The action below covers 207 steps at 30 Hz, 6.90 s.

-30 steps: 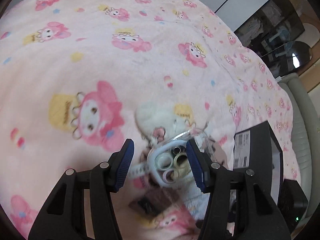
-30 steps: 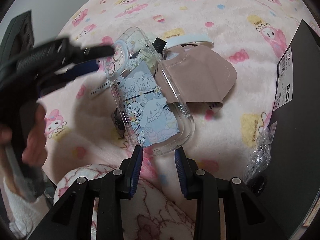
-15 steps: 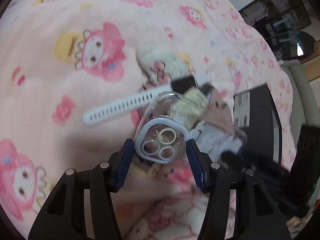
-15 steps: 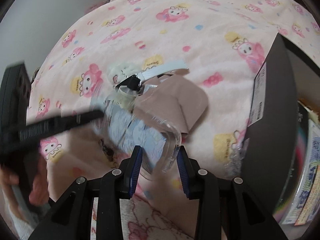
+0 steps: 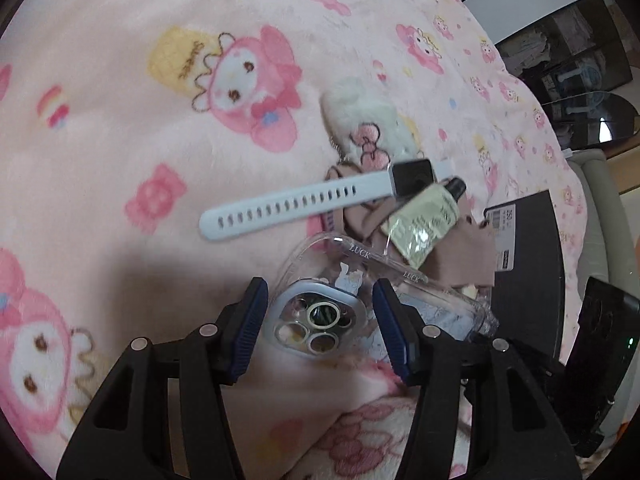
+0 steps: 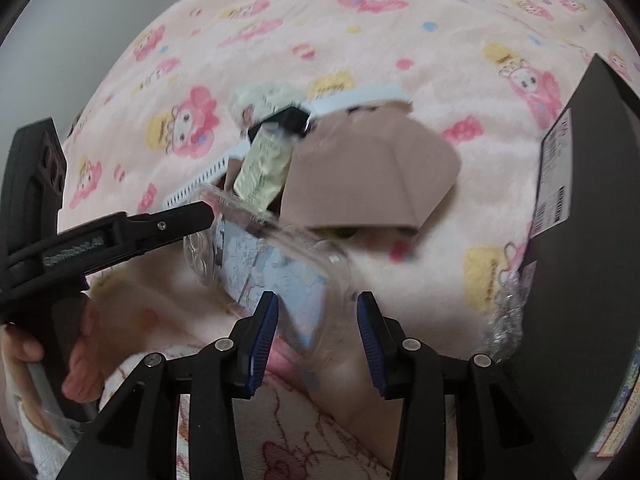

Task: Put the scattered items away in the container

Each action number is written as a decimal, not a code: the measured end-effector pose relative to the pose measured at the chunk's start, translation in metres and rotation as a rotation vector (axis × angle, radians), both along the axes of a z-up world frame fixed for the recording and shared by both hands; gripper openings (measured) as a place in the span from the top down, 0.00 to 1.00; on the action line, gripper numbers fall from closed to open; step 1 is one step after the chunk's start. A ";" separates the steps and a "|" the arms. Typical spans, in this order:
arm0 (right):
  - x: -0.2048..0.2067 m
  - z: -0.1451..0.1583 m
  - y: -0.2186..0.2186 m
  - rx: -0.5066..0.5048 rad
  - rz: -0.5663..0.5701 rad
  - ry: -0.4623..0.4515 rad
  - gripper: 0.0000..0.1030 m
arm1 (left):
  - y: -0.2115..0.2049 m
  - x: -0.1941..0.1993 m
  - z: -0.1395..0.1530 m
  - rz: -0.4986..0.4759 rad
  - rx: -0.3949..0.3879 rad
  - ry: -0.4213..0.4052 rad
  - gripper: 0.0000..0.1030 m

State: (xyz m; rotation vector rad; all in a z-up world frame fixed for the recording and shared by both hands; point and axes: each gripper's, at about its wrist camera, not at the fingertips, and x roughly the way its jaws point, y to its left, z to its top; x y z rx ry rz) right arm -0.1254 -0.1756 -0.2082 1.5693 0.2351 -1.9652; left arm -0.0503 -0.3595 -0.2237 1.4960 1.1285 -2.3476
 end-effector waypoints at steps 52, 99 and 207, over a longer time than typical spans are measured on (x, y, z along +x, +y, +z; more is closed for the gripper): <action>0.013 -0.001 0.000 -0.023 0.043 -0.063 0.53 | -0.007 0.056 0.012 0.057 -0.039 0.002 0.68; -0.025 0.093 0.380 -0.146 -0.442 0.155 0.59 | 0.348 -0.132 0.107 -0.567 -0.115 0.146 0.50; 0.097 0.140 0.137 -0.106 -0.042 0.307 0.68 | 0.184 0.064 0.155 -0.252 -0.233 0.192 0.79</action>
